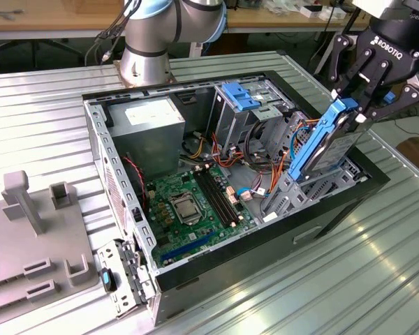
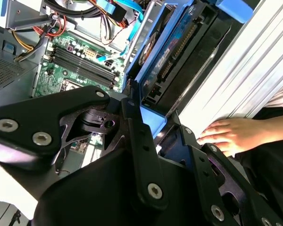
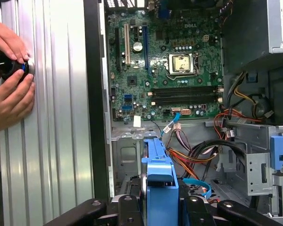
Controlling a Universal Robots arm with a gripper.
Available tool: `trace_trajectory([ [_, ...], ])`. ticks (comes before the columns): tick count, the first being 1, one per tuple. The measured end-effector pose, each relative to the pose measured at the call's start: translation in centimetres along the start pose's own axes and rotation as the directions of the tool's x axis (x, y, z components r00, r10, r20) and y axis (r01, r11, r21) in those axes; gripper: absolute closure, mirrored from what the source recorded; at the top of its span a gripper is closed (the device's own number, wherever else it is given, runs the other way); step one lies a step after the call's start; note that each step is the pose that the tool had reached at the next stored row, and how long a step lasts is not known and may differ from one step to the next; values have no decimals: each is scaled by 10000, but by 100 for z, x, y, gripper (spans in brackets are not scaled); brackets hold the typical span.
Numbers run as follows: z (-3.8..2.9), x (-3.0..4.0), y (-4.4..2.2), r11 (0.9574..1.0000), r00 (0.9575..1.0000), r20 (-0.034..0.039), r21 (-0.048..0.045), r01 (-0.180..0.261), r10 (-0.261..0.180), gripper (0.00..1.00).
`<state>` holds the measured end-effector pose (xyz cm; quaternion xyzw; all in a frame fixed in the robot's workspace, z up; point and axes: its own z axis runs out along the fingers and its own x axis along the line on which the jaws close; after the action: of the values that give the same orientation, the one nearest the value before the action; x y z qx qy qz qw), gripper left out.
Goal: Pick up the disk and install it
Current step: 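Insert the disk into the insertion slot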
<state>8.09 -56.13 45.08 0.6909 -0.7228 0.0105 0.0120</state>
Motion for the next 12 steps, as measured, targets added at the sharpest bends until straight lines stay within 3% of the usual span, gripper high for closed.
trace_trajectory([
  [12, 54, 36, -10, 10000, 10000, -3, -27, 0, 0, 63],
])
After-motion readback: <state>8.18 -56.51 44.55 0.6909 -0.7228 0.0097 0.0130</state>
